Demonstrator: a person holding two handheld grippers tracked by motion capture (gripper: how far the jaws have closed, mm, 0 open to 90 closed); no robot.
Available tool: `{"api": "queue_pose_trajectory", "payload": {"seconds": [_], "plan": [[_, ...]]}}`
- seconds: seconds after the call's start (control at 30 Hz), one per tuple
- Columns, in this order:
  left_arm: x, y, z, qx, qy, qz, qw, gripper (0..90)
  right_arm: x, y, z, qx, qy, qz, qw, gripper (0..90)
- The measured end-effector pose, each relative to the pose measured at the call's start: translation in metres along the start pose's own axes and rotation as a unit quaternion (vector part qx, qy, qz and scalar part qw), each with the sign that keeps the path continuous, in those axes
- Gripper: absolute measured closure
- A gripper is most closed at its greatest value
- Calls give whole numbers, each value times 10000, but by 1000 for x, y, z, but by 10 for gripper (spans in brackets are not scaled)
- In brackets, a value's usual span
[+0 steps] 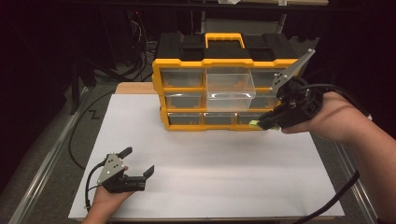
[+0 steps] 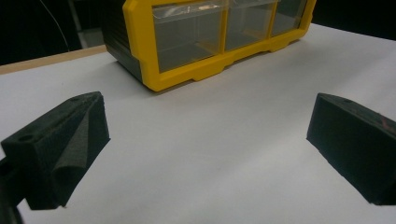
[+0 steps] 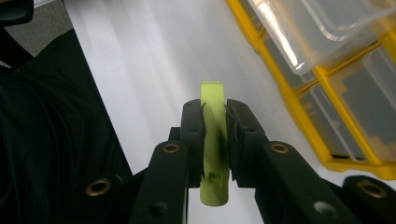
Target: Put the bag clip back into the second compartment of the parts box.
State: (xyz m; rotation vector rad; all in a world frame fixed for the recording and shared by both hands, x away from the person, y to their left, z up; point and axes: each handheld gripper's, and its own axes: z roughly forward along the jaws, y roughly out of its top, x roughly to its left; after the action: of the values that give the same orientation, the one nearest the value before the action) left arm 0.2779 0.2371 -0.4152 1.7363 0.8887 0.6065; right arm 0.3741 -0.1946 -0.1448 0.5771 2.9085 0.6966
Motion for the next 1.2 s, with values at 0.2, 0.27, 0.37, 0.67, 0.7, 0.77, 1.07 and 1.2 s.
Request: {"api": "queue_pose_trajectory", "payload": {"seconds": [0.2,0.27,0.37,0.67,0.7,0.77,1.07,1.2], "plan": [[0,0,-1,0,-12,7,10000,4,1,11,-8,-27,-25,-24,10000,792],[0,0,-1,-21,-8,-10,10000,4,1,16,-11,-27,-37,-62,10000,792],[0,0,-1,-29,-7,-25,10000,4,1,20,-14,-44,-46,-83,9999,791],[1,0,-2,-31,-22,-23,10000,4,-2,38,-21,-37,-112,-138,9998,791],[1,0,-2,-33,-24,-24,10000,4,-3,43,-22,-45,-130,-144,9998,791],[1,0,-2,-32,-36,-24,10000,4,-4,47,-24,-73,-146,-165,9997,791],[0,0,-1,-15,-49,-19,10000,4,-8,66,-21,-64,-201,-209,9996,791],[0,0,-1,-15,-60,-15,10000,4,-13,72,-17,-47,-221,-216,9995,791]]}}
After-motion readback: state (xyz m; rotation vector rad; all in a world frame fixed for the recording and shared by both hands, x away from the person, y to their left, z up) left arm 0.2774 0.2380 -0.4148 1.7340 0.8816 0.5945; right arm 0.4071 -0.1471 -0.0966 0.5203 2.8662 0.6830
